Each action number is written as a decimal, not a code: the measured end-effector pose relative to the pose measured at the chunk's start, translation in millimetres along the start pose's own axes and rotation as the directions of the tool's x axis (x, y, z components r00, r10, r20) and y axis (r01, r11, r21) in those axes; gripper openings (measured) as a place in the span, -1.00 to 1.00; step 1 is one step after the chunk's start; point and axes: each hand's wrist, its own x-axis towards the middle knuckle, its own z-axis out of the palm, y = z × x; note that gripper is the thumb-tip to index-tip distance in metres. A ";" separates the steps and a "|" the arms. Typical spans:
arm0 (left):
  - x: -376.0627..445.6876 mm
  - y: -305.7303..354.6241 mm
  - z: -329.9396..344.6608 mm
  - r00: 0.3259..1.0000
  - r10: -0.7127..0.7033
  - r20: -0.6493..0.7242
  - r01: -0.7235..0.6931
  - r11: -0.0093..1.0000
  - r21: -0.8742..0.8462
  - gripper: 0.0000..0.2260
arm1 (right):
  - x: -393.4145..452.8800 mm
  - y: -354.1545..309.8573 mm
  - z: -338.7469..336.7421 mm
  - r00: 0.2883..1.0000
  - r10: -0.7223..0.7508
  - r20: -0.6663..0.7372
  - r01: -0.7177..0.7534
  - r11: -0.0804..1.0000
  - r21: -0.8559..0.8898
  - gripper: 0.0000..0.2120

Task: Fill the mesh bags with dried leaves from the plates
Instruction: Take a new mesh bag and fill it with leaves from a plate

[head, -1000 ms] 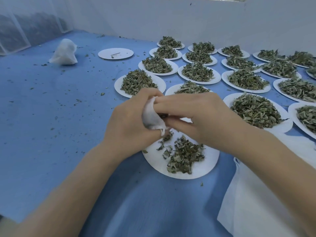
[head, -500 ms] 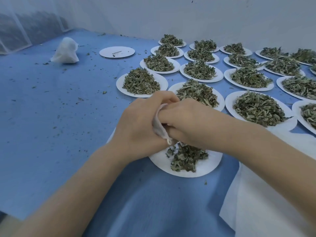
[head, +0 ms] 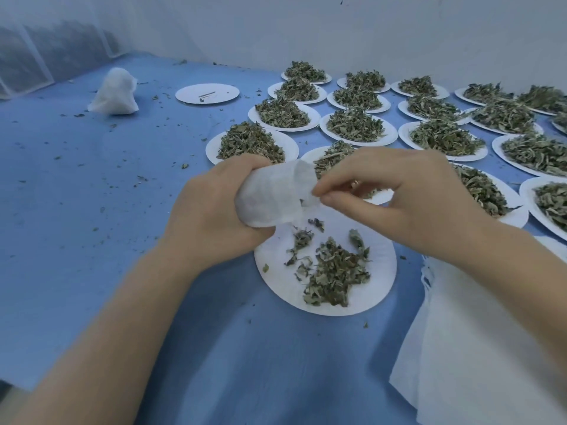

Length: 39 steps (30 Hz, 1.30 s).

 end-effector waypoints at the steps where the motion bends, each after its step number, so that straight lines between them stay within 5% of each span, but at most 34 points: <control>1: 0.2 -0.7 -1.1 1.000 -0.017 0.005 0.017 1.000 0.003 -0.51 | -2.7 2.2 -2.2 0.996 0.067 0.066 -0.068 0.998 0.010 -0.91; 5: 0.6 -0.8 -3.4 0.999 -0.027 0.020 0.026 0.999 0.020 -0.53 | -10.8 7.7 -5.4 0.834 0.242 0.495 -0.183 0.969 -0.166 -0.50; 8: -0.5 0.3 -2.3 0.999 -0.024 0.031 0.024 1.000 0.014 -0.55 | -13.7 9.1 1.7 0.766 0.269 0.585 -0.129 0.954 -0.269 -0.44; 17: -1.2 -1.3 -0.3 0.998 -0.015 0.053 0.013 0.999 0.043 -0.57 | -9.9 4.6 12.8 0.848 0.225 0.480 -0.116 0.962 -0.246 -0.80; 24: -0.5 -1.9 0.4 0.992 -0.073 0.104 0.064 0.995 0.080 -0.57 | -1.1 1.6 -12.5 0.988 0.083 0.127 -0.056 0.978 -0.200 -0.86; 32: -2.3 2.0 7.4 0.993 -0.058 0.107 0.050 0.996 0.079 -0.58 | 10.2 -13.7 12.1 0.999 -0.040 0.033 0.046 0.970 -0.237 -0.84; 35: -2.1 2.1 9.2 0.993 -0.066 0.100 0.065 0.998 0.012 -0.61 | 10.7 -15.7 21.7 0.997 0.025 -0.067 -0.032 0.994 -0.102 -0.83; 39: -2.3 3.2 9.8 0.997 -0.024 0.079 0.024 1.000 0.002 -0.55 | 12.0 -15.0 29.8 0.997 0.074 0.011 -0.074 0.997 0.027 -0.81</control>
